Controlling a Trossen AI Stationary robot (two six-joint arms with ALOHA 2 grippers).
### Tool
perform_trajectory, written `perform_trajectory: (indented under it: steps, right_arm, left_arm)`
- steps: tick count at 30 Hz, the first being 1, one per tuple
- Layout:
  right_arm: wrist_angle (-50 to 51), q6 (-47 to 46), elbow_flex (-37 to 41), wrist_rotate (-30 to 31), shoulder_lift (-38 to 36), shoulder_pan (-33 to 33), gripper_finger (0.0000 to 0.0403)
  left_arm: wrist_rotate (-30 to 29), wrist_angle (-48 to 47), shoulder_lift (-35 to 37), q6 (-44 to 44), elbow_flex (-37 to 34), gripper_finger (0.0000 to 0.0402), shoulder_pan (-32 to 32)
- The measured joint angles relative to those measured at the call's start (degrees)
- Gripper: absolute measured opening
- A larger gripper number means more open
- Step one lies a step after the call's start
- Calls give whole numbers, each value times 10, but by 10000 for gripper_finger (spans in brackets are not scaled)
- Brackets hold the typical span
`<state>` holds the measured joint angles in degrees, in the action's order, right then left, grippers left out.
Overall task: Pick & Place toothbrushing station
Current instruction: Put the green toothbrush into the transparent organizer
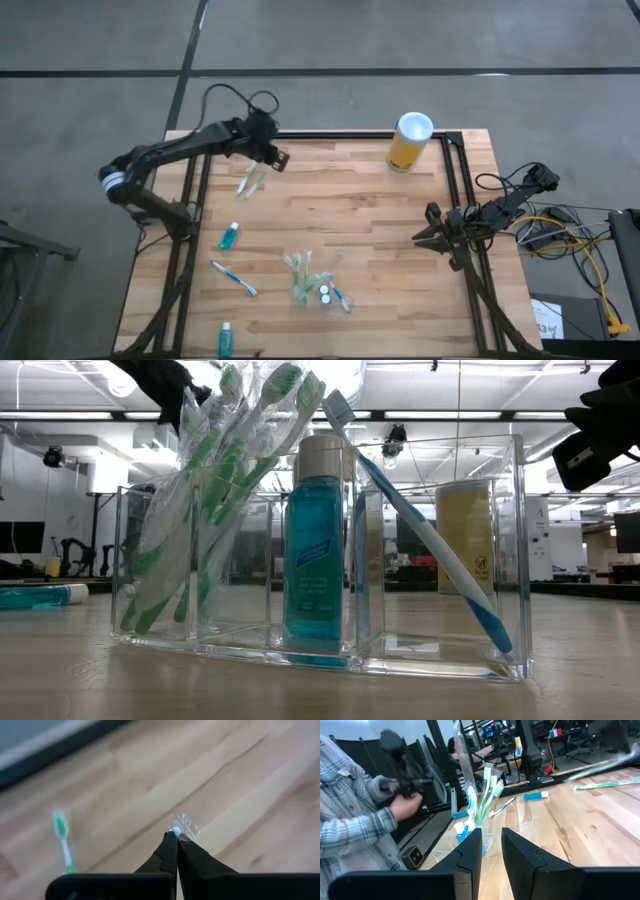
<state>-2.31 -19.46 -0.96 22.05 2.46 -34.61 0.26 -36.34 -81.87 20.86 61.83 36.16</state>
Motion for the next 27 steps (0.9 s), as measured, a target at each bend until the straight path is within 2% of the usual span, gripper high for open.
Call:
perform_trajectory:
  steps: [6,13,19,27]
  right_arm:
    - [0,0,0,0,0,0,79]
    - [0,0,0,0,0,0,80]
    - [0,0,0,0,0,0,70]
    - [0,0,0,0,0,0,74]
  left_arm:
    - [37,82,109,-13,3,3,-5]
    - [38,168,209,-39,0,3,-46]
    - [37,231,248,-98,-1,3,-119]
    - [15,320,247,-158,-3,4,-234]
